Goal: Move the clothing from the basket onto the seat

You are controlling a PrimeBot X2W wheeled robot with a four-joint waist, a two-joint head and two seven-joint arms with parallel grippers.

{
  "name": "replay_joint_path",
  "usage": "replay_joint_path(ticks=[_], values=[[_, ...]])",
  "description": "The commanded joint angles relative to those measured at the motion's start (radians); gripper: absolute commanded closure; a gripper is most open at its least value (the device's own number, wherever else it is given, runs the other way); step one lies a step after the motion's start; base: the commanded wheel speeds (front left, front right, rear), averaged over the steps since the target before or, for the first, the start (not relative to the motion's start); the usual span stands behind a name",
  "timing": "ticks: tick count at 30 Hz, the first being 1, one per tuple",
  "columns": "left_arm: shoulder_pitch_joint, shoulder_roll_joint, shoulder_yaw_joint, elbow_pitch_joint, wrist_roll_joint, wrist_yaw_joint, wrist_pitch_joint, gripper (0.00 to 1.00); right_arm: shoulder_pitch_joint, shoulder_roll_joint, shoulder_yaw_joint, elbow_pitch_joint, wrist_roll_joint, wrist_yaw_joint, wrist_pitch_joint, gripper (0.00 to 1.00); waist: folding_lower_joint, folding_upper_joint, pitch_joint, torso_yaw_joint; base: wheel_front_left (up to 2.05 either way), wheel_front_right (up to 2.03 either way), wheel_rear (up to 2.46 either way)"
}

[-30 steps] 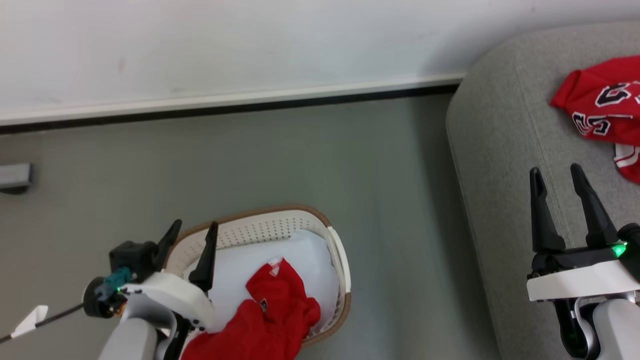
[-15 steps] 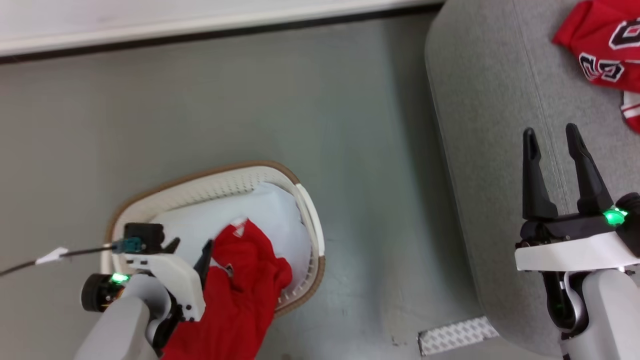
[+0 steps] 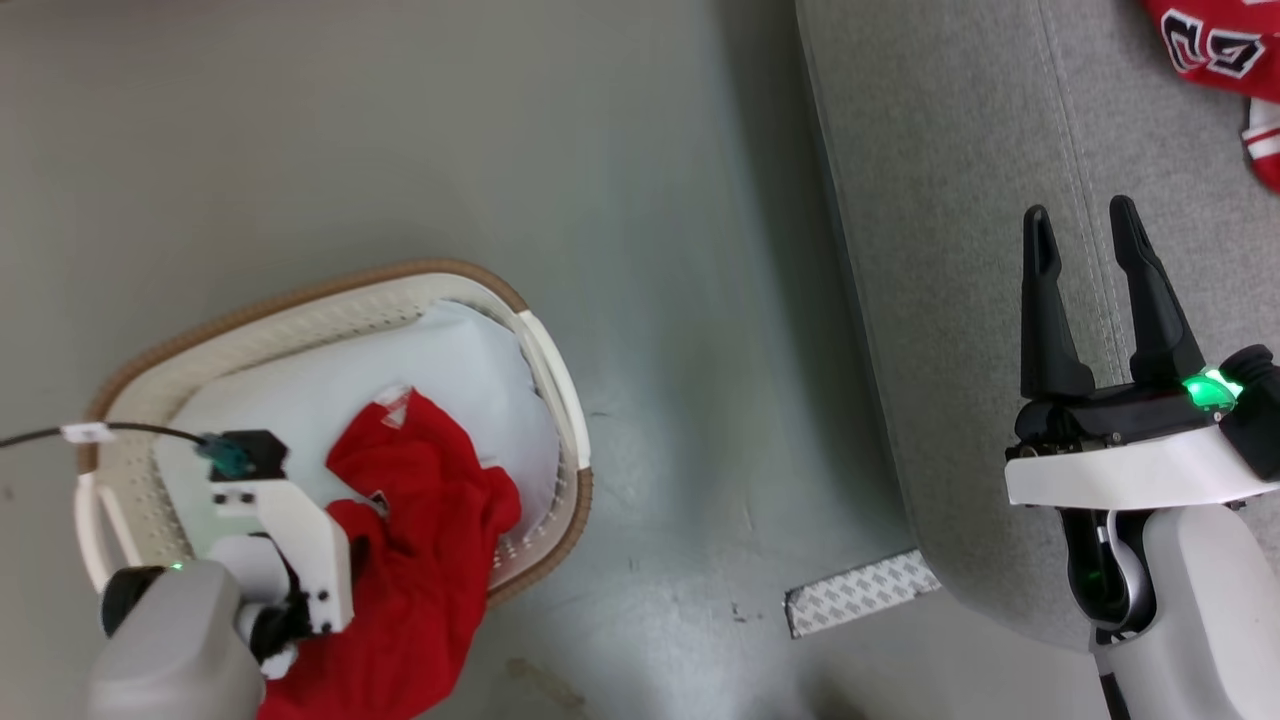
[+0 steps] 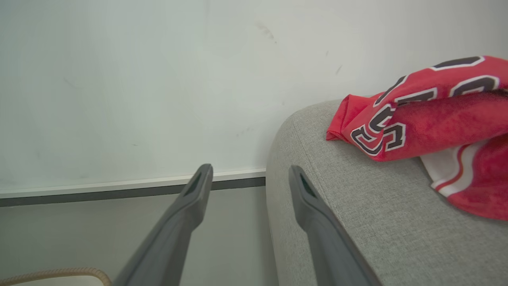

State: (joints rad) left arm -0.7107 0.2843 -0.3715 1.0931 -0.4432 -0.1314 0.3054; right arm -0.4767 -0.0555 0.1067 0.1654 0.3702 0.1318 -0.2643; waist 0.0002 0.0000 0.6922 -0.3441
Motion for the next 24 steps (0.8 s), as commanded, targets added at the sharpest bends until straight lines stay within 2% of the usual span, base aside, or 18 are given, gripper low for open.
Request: replay_joint_path(ticks=[1,5,15,16,17,18,24], values=[[-0.02,0.006,0.011,0.019,-0.029,0.002,0.026,0.0,-0.017,0.004,0.001,-0.005,0.008,-0.002,0.0,0.0,-0.0002,0.0,0.032,-0.022,0.0,0.0,0.0],[-0.05,0.002,0.004,0.04,-0.075,0.002,0.098,0.0,-0.026,0.006,0.006,-0.012,0.023,-0.002,0.0,0.0,-0.0002,0.0,0.068,-0.042,0.0,0.0,0.0],[-0.081,0.024,-0.085,0.018,-0.139,0.002,0.262,0.0,-0.041,0.006,0.025,-0.026,0.071,-0.002,0.0,0.0,-0.0002,0.0,0.129,-0.071,0.0,0.0,0.0],[-0.082,0.029,-0.093,0.013,-0.144,0.002,0.268,0.07,-0.043,0.006,0.026,-0.026,0.074,-0.002,0.0,0.0,-0.0002,0.0,0.132,-0.072,0.0,0.0,0.0],[-0.086,0.034,-0.101,0.008,-0.146,0.002,0.264,0.45,-0.044,0.006,0.027,-0.027,0.077,-0.002,0.0,0.0,-0.0002,0.0,0.134,-0.073,0.0,0.0,0.0],[-0.088,0.038,-0.108,0.004,-0.149,0.002,0.259,1.0,-0.046,0.006,0.027,-0.027,0.078,-0.002,0.0,0.0,-0.0002,0.0,0.135,-0.073,0.0,0.0,0.0],[-0.082,0.047,-0.145,-0.029,-0.181,0.002,0.244,1.0,-0.052,0.005,0.02,-0.014,0.069,-0.002,0.0,0.0,-0.0002,0.0,0.122,-0.063,0.0,0.0,0.0]])
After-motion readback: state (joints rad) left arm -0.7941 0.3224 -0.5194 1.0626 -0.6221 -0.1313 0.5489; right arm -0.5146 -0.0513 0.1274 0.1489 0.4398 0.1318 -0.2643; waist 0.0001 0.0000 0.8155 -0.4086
